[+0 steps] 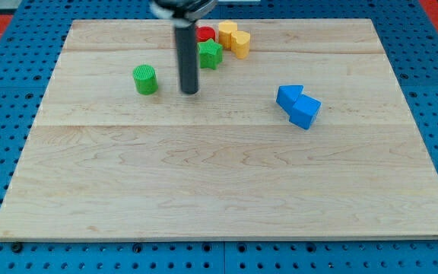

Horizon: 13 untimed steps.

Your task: Push the blue triangle into the green star

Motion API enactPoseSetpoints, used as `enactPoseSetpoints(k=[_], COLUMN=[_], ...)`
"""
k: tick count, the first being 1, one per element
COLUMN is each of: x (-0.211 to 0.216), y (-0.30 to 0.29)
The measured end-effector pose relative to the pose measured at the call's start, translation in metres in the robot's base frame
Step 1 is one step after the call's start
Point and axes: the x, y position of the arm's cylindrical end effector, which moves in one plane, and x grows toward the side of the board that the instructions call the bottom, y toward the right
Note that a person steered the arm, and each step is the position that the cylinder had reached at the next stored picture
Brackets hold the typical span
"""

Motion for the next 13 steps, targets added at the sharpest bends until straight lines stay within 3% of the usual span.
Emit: enactPoseSetpoints(k=[1,2,3,4,5,6,7,8,10,12,13], x=[-0.002,-0.053,-0.063,-0.008,0.001,0.0,-0.024,-0.03,-0.022,-0.006,-0.013], y=[-0.07,-0.021,0.017,-0.007,0.075,0.115,0.255,0.356,0.404,0.233,0.269])
